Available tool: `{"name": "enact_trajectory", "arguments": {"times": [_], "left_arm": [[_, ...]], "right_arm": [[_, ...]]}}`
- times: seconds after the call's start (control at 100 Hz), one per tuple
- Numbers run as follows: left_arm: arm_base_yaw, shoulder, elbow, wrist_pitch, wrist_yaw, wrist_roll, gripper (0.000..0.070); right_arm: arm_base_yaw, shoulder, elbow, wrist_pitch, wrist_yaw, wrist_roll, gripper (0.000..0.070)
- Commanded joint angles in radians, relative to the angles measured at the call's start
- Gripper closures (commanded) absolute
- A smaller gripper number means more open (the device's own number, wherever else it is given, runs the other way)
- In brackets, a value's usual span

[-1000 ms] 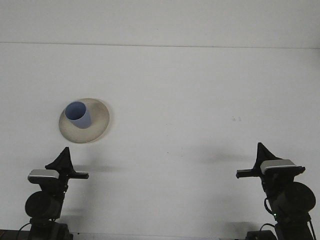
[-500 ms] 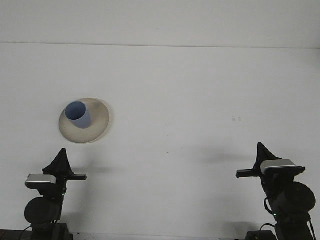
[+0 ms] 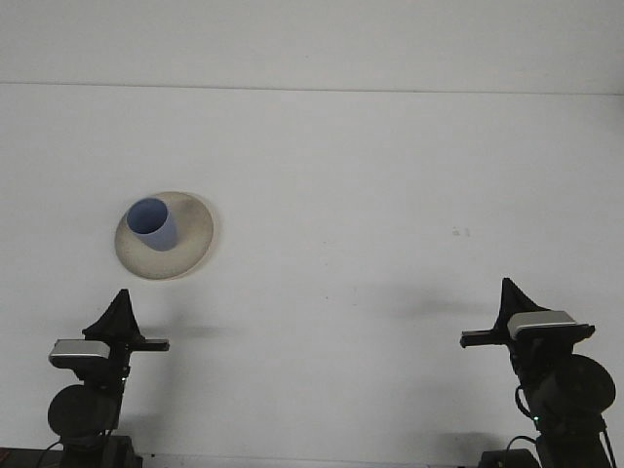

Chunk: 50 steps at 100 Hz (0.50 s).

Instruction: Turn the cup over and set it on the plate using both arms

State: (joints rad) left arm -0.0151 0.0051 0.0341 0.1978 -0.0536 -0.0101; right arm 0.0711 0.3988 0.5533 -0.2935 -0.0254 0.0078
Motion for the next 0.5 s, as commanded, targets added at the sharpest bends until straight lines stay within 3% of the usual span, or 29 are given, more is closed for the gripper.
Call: {"name": "enact_trajectory", "arguments": {"times": [0.0, 0.49], "left_arm": [[0.002, -0.002, -0.02, 0.013, -0.002, -0.002, 0.0689], [0.002, -0.002, -0.02, 0.013, -0.002, -0.002, 0.0689]], "right_arm": [[0.002, 0.001, 0.009, 0.014, -0.001, 0.015, 0.07], [0.002, -0.042, -0.022, 0.056, 0.001, 0.014, 0.07]]}}
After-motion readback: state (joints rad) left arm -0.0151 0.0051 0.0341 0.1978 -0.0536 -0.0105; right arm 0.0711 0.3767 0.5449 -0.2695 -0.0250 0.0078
